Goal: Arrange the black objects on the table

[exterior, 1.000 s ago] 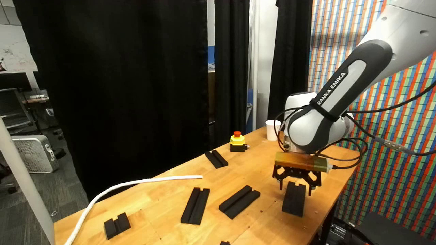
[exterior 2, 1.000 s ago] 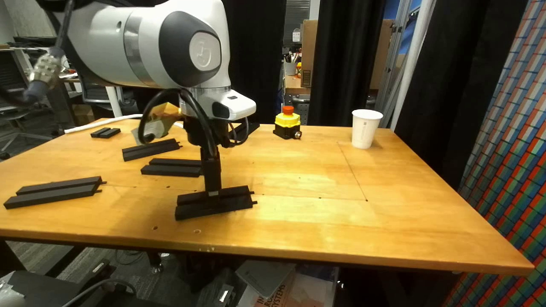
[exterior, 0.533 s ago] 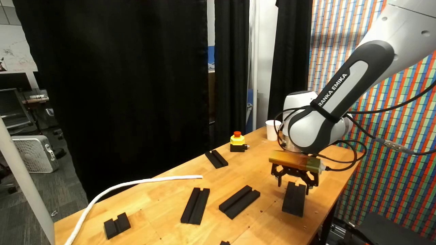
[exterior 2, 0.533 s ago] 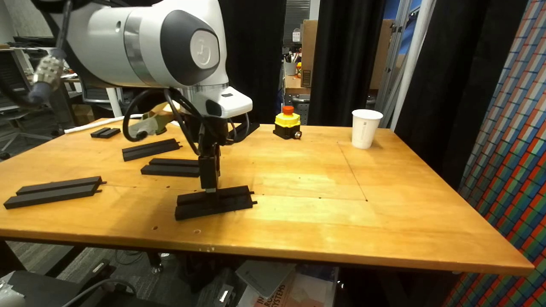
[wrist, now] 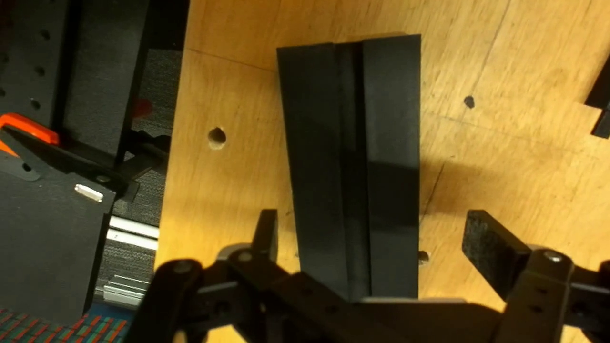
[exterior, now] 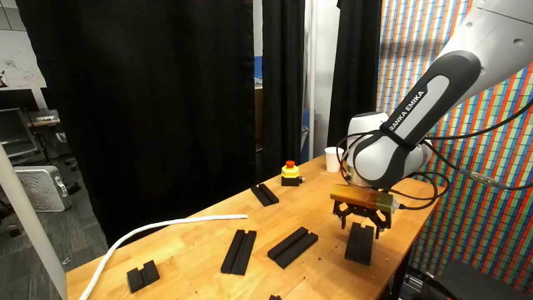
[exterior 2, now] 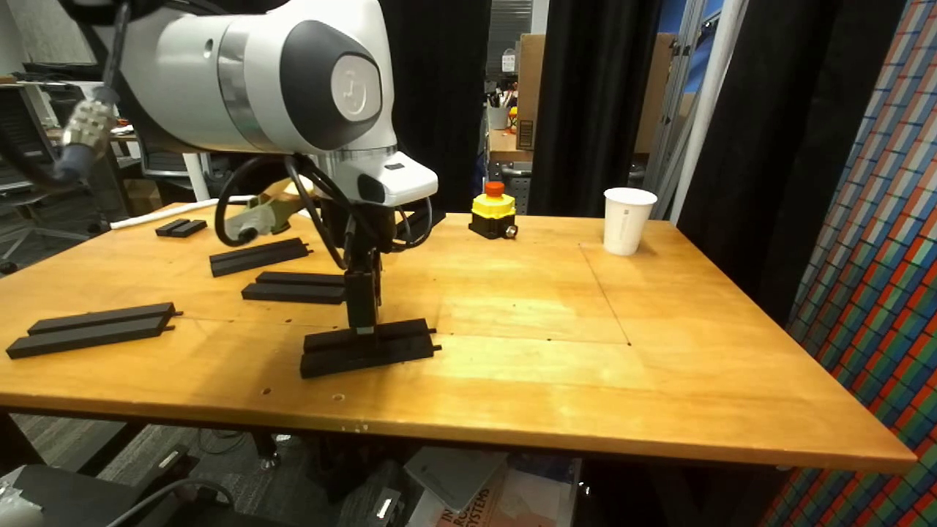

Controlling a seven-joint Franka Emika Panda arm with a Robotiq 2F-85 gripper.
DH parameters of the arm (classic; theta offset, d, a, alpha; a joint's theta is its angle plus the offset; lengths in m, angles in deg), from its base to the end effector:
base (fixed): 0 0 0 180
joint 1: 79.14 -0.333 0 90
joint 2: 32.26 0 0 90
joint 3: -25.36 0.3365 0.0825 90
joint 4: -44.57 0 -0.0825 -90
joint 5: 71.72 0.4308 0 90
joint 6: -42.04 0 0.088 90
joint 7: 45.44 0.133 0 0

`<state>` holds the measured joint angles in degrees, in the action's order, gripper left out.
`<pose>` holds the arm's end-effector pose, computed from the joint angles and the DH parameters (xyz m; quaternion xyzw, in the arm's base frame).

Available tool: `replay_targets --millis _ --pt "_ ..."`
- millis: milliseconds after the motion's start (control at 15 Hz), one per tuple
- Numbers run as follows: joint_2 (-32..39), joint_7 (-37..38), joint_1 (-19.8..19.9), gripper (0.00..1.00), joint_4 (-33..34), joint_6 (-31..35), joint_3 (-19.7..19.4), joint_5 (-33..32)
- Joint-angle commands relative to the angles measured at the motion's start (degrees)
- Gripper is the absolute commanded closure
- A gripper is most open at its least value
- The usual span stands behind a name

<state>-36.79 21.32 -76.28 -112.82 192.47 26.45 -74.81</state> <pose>0.4077 -0.0122 0.1926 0.8393 -0.5431 -0.0106 0.0228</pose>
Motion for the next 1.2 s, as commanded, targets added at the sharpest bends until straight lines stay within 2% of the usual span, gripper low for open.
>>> replay_targets --millis 0,867,933,1000,1133 --pt "0.92 -2.95 -0.03 0.0 0.04 0.55 -0.54 1.22" --pt "4.94 -6.64 -1.87 0.0 0.05 2.69 -0.18 7.21" --pt "5.23 -6.82 -1.97 0.25 0.05 2.96 -0.19 7.3" --pt "5.52 -6.96 -2.1 0.26 0.06 3.35 -0.18 7.36" --pt "5.63 -7.16 -2.41 0.42 0.2 4.24 -0.06 7.73"
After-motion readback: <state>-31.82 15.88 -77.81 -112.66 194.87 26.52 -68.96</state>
